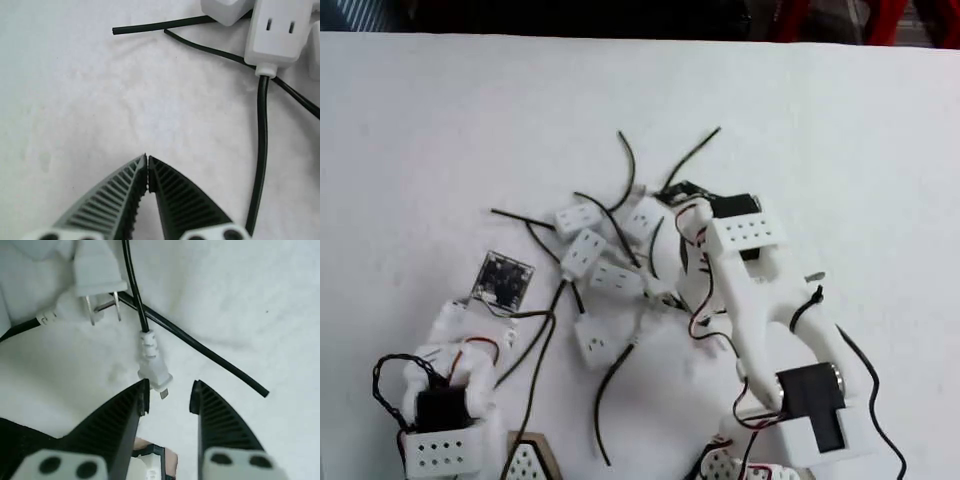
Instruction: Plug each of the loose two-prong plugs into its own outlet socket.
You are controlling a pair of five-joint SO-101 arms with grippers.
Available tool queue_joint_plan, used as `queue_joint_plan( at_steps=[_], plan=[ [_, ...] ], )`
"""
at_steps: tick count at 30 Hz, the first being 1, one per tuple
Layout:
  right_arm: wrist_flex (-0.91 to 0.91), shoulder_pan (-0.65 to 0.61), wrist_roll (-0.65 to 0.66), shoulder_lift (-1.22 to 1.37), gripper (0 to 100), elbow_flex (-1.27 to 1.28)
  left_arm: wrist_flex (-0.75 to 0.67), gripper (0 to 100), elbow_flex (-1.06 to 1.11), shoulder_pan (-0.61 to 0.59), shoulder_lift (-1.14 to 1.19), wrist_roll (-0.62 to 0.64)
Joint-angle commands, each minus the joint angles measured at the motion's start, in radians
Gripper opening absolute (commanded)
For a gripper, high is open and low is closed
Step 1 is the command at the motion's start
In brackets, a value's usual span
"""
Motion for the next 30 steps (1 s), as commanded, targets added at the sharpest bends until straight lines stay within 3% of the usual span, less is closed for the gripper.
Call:
queue_joint_plan(
  at_steps=[1, 14, 20, 30],
  plan=[
    [-0.013, -0.012, -0.011, 0.015, 13.4, -0.005, -0.015, 3, -0.008, -0.01, -0.008, -0.005],
    [-0.077, -0.013, -0.011, 0.202, 13.1, -0.011, -0.015, 3, -0.008, -0.01, -0.008, -0.005],
    [-0.074, -0.013, -0.008, 0.188, 3.6, -0.009, -0.015, 3, -0.008, -0.01, -0.008, -0.005],
    [-0.022, -0.041, -0.003, 0.186, 1.8, -0.009, -0.015, 3, -0.008, -0.01, -0.008, -0.005]
  ],
)
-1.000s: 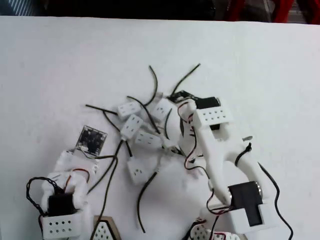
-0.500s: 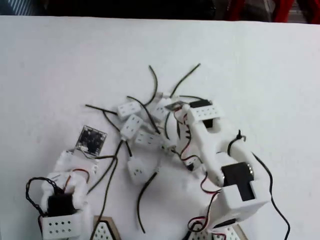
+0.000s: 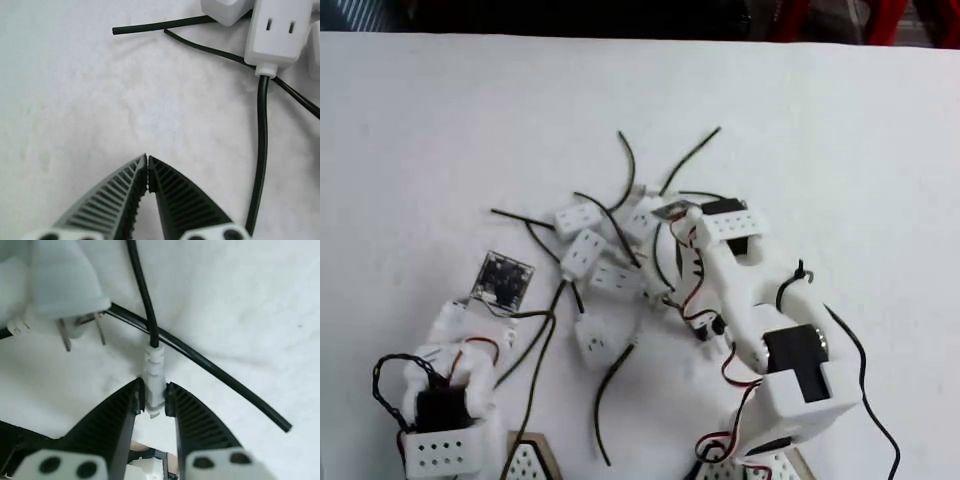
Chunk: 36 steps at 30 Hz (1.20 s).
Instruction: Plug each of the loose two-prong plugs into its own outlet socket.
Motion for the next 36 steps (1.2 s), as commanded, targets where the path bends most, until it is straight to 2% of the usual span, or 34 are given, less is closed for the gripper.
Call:
queue_joint_plan(
  at_steps=[1, 8, 12, 16, 20, 36],
  plan=[
    [0.042, -0.053, -0.006, -0.013, 1.8, -0.006, -0.015, 3, -0.008, -0.01, -0.008, -0.005],
    [0.044, -0.128, -0.023, -0.007, 2.2, -0.006, -0.015, 3, -0.008, -0.01, -0.008, -0.005],
    [0.05, -0.131, -0.058, -0.007, 7.0, -0.005, -0.015, 3, -0.008, -0.01, -0.008, -0.005],
    [0.048, -0.13, -0.054, -0.007, 1.8, -0.005, -0.015, 3, -0.008, -0.01, -0.008, -0.005],
    [0.048, -0.131, -0.054, -0.007, 3.8, 0.0, -0.015, 3, -0.008, -0.01, -0.008, -0.005],
    [0.035, -0.133, -0.054, 0.091, 1.8, -0.006, -0.015, 3, -0.008, -0.01, -0.008, -0.005]
  ],
)
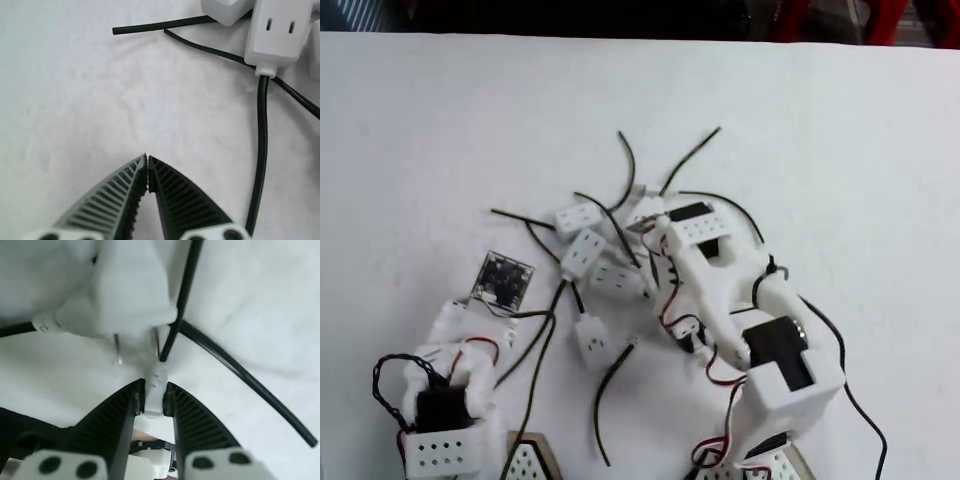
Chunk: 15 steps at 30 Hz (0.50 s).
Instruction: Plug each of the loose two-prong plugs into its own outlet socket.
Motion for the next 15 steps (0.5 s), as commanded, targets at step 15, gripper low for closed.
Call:
queue_joint_plan(
  at_steps=[15],
  plan=[
    [0.24, -0.001, 0.064, -0.495, 1.7, 0.003, -0.015, 3, -0.008, -0.01, -0.008, -0.005]
  ],
)
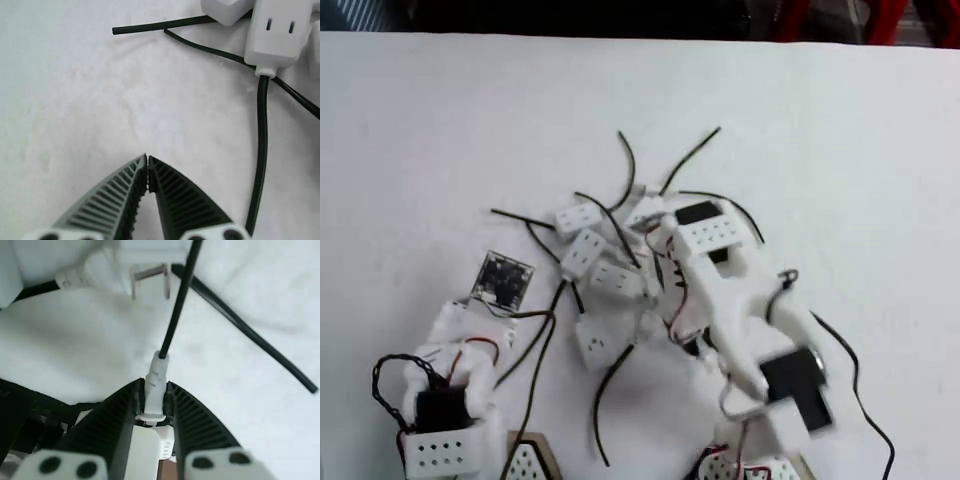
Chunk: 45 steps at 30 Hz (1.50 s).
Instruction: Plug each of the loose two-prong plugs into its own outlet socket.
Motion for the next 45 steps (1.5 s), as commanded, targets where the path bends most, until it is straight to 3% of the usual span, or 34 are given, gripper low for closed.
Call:
queue_joint_plan(
  at_steps=[1, 12, 18, 24, 28, 37, 40, 45],
  plan=[
    [0.101, 0.013, 0.066, -0.259, 1.7, -0.011, -0.015, 3, -0.008, -0.01, -0.008, -0.005],
    [0.102, 0.343, 0.201, -0.596, 1.7, -0.037, -0.015, 3, -0.008, -0.01, -0.008, -0.005],
    [0.101, 0.378, 0.183, -0.75, 1.7, -0.084, -0.02, 3, -0.008, -0.01, -0.008, -0.005],
    [0.015, 0.213, -0.014, -0.825, 1.7, -0.078, -0.084, 2, -0.014, -0.007, -0.008, 0.02],
    [-0.025, 0.019, -0.109, -0.825, 1.7, -0.078, -0.183, 3, -0.014, -0.007, -0.008, 0.173],
    [-0.082, -0.183, -0.135, -0.832, 2.0, -0.08, -0.448, 3, -0.04, -0.005, -0.008, 0.235],
    [-0.124, -0.254, -0.141, -0.834, 1.9, -0.08, -0.517, 3, -0.092, -0.004, -0.008, 0.307],
    [-0.242, -0.358, -0.207, -0.834, 1.9, -0.052, -0.624, 3, -0.146, 0.061, -0.008, 0.368]
  ],
)
